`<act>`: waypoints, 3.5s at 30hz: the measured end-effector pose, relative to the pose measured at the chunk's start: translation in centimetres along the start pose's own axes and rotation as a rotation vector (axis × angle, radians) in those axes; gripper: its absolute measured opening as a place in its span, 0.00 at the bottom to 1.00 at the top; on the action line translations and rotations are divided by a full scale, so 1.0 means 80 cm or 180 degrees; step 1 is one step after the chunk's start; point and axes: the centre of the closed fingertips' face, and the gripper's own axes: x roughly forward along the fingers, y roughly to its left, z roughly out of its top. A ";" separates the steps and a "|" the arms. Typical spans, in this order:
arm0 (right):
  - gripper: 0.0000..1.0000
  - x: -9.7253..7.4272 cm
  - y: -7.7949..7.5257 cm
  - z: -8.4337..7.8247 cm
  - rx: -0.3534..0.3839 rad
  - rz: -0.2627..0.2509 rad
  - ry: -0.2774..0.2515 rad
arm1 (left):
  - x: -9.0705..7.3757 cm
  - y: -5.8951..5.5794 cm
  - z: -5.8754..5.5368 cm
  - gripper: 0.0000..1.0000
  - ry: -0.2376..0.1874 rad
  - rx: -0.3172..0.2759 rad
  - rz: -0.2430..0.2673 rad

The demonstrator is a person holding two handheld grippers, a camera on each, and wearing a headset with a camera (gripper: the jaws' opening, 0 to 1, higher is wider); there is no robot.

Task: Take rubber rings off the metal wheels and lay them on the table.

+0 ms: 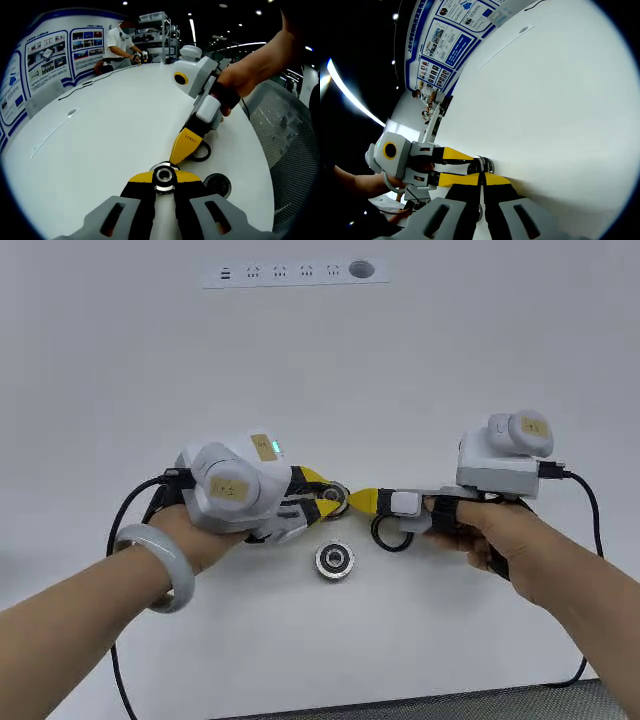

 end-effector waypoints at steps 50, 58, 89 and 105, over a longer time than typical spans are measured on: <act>0.02 0.005 0.012 0.006 -0.0175 -0.0057 -0.0037 | -0.007 -0.003 0.006 0.19 -0.0088 0.0064 -0.0029; 0.02 0.003 0.017 0.006 -0.0169 -0.0030 -0.0042 | -0.017 0.001 0.005 0.31 -0.0128 0.0073 0.0045; 0.02 -0.028 0.049 -0.002 -0.0163 0.0140 -0.0161 | -0.070 0.013 -0.044 0.55 -0.0058 -0.0248 0.0368; 0.02 -0.075 -0.001 -0.029 0.0175 -0.0144 -0.0300 | -0.086 0.009 -0.053 0.54 -0.0094 -0.0382 0.0459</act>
